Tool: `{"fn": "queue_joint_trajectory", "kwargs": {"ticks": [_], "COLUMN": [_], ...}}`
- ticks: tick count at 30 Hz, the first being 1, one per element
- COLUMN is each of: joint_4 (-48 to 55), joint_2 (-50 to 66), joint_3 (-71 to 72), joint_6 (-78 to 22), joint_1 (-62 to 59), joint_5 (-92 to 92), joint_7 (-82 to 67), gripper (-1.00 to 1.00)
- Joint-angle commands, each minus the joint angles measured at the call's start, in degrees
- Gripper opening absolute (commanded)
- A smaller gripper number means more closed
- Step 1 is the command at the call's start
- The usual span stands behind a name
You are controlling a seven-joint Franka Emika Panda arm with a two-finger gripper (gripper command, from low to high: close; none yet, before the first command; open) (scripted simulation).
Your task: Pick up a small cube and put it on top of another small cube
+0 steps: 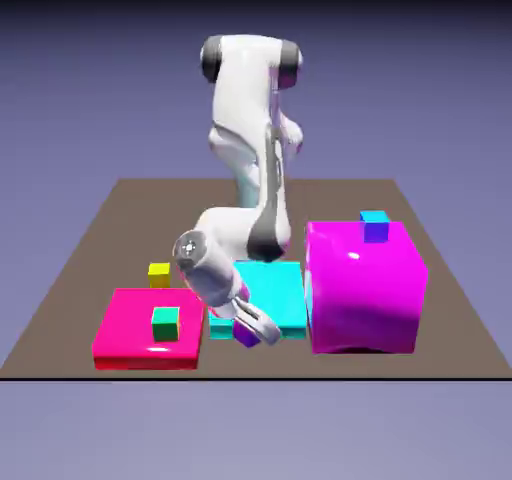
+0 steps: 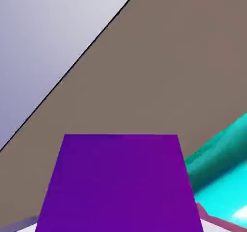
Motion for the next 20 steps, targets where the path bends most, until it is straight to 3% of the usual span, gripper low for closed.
{"fn": "queue_joint_trajectory", "kwargs": {"ticks": [1, 12, 17, 18, 20], "joint_4": [-1.9, -16.7, -21.87, -21.87, -20.66], "joint_2": [-1.58, -13.81, -7.18, -7.18, -8.74], "joint_3": [-2.08, -20.78, -18.23, -18.23, -18.83], "joint_6": [-0.25, -3.8, 6.81, 6.81, 4.32], "joint_1": [-1.25, -12.5, -13.89, -13.89, -13.56], "joint_5": [-2.13, -15.28, -10.63, -10.63, -11.72], "joint_7": [-2.29, -22.24, -25.66, -25.66, -24.86], "gripper": [-1.0, -1.0, -1.0, 1.0, 1.0]}}
